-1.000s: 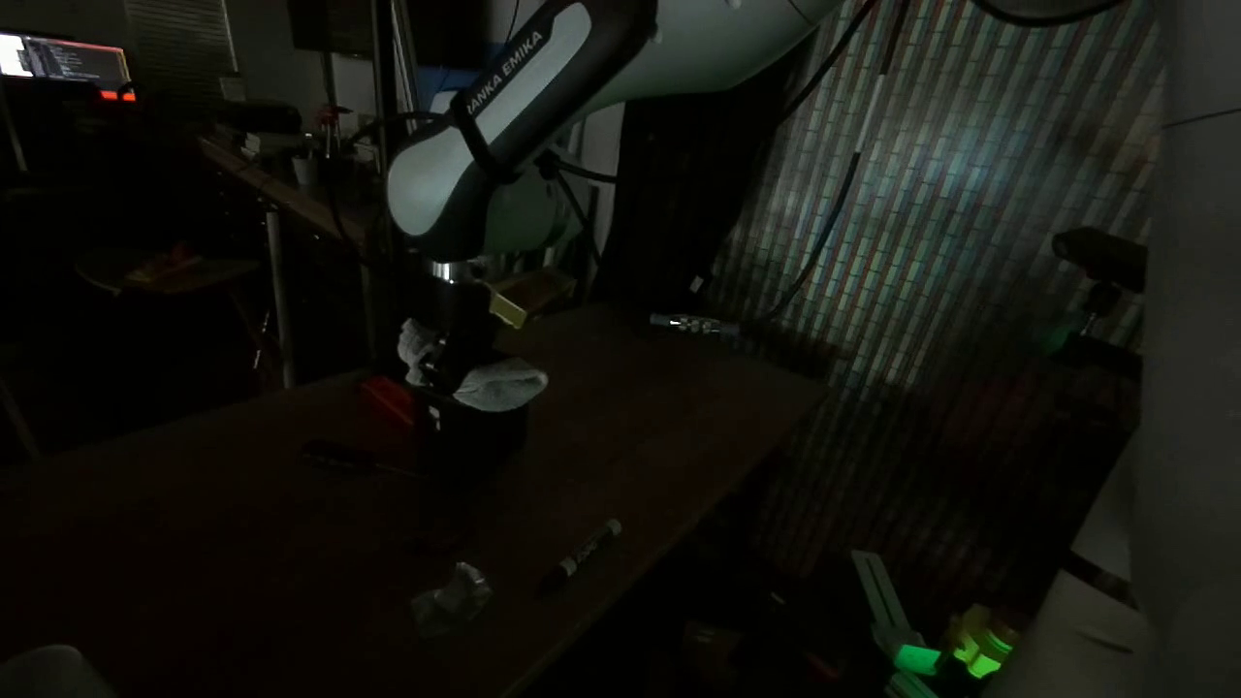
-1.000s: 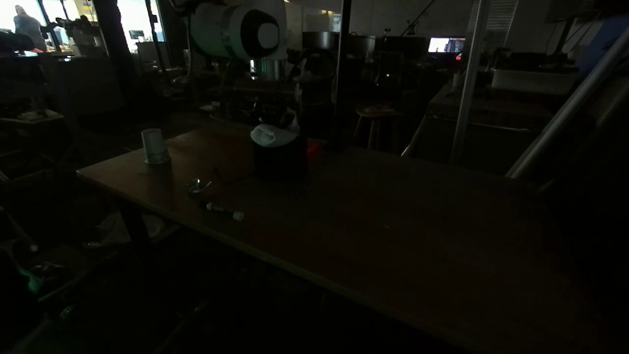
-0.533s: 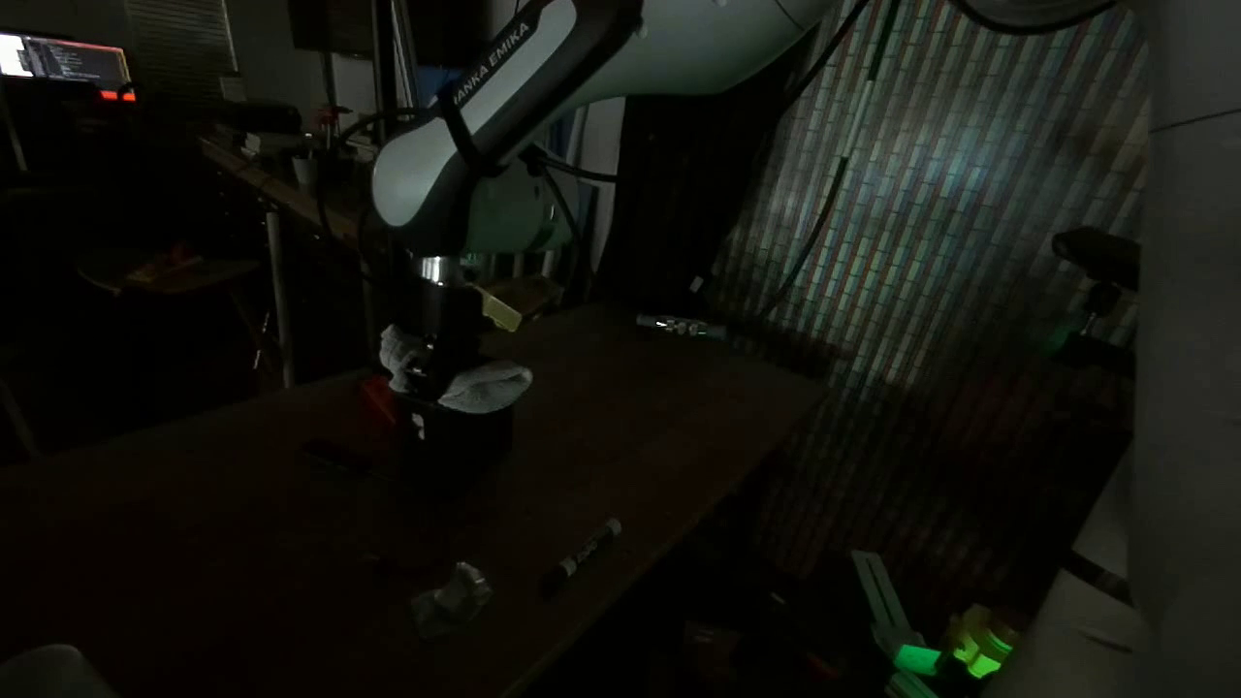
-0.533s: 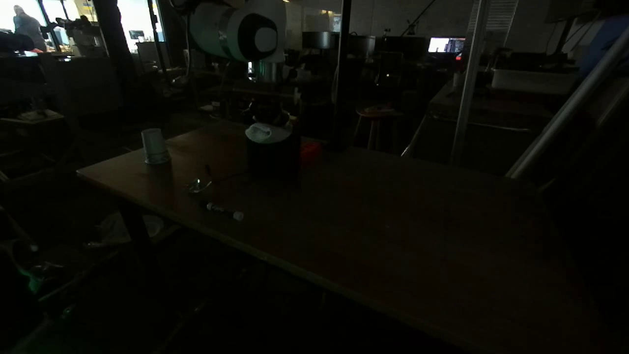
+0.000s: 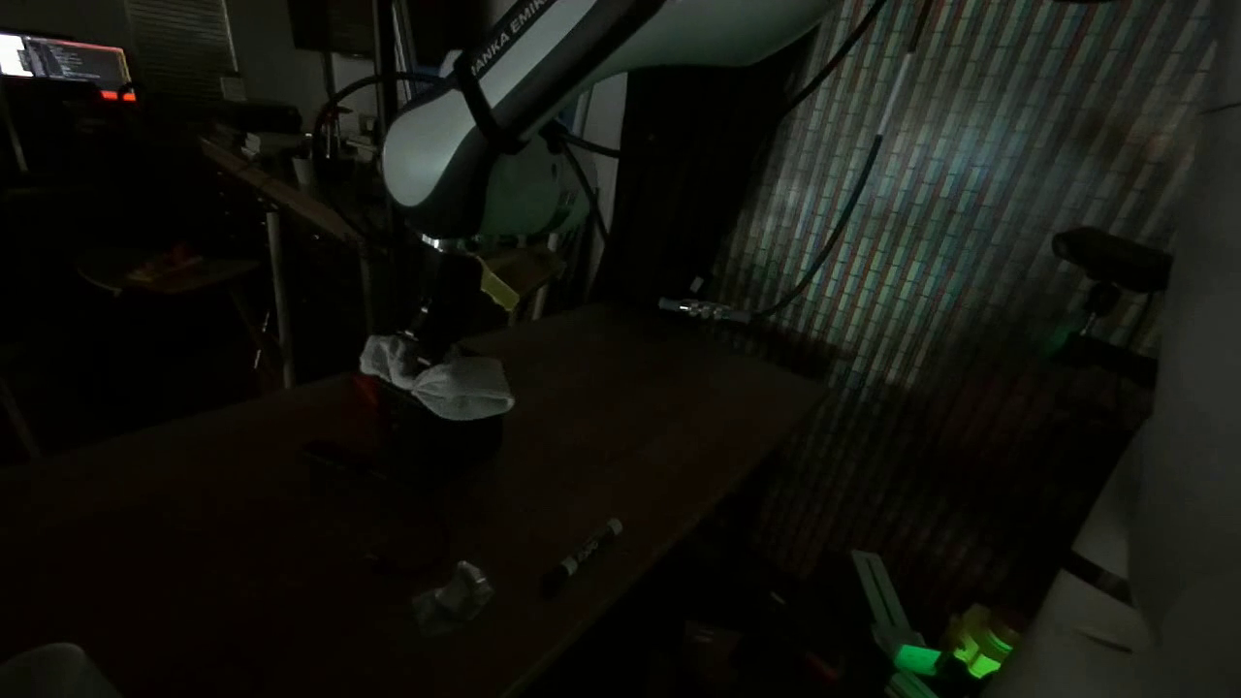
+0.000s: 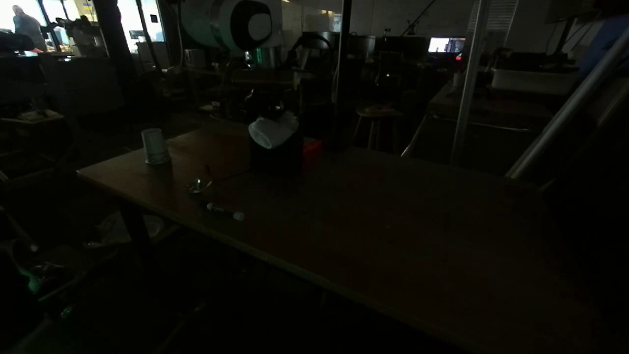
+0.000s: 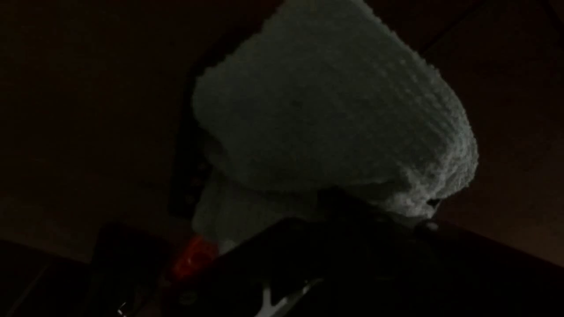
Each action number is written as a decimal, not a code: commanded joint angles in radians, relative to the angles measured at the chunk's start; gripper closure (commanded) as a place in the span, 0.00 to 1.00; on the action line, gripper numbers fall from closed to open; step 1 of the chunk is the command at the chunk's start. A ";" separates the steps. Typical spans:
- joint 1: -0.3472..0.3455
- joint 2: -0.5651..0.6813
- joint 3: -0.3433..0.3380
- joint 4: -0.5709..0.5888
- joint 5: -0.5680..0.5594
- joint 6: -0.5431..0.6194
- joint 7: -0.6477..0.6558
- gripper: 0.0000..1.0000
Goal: Put the white towel in the black box
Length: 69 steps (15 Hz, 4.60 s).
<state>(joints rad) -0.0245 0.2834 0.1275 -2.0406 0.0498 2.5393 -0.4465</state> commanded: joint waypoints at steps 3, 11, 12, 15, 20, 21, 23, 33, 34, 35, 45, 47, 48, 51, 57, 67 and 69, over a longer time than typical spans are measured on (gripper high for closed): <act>0.024 -0.186 -0.038 -0.170 -0.102 0.094 0.106 1.00; 0.044 -0.258 -0.048 -0.222 -0.174 0.135 0.213 1.00; 0.047 -0.257 -0.048 -0.214 -0.177 0.138 0.222 1.00; 0.056 -0.240 -0.049 -0.179 -0.197 0.143 0.239 1.00; 0.052 -0.177 -0.067 -0.118 -0.307 0.132 0.270 1.00; 0.051 -0.158 -0.072 -0.103 -0.317 0.131 0.273 1.00; 0.053 -0.114 -0.078 -0.071 -0.316 0.124 0.276 1.00; 0.101 0.126 -0.077 0.052 -0.288 -0.031 0.324 1.00; 0.103 0.148 -0.074 0.062 -0.283 -0.061 0.324 1.00; 0.106 0.171 -0.072 0.072 -0.279 -0.087 0.325 1.00; 0.087 0.183 -0.054 0.112 -0.206 -0.194 0.311 1.00; 0.086 0.143 -0.057 0.096 -0.197 -0.195 0.320 1.00; 0.087 0.127 -0.059 0.091 -0.193 -0.201 0.326 1.00; 0.091 0.087 -0.069 0.074 -0.195 -0.221 0.353 1.00; 0.096 -0.025 -0.085 0.005 -0.216 -0.213 0.416 1.00; 0.110 -0.185 -0.085 -0.075 -0.305 -0.227 0.507 1.00; 0.108 -0.218 -0.083 -0.097 -0.318 -0.237 0.531 1.00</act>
<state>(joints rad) 0.0728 0.1417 0.0495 -2.0896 -0.2345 2.3235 0.0372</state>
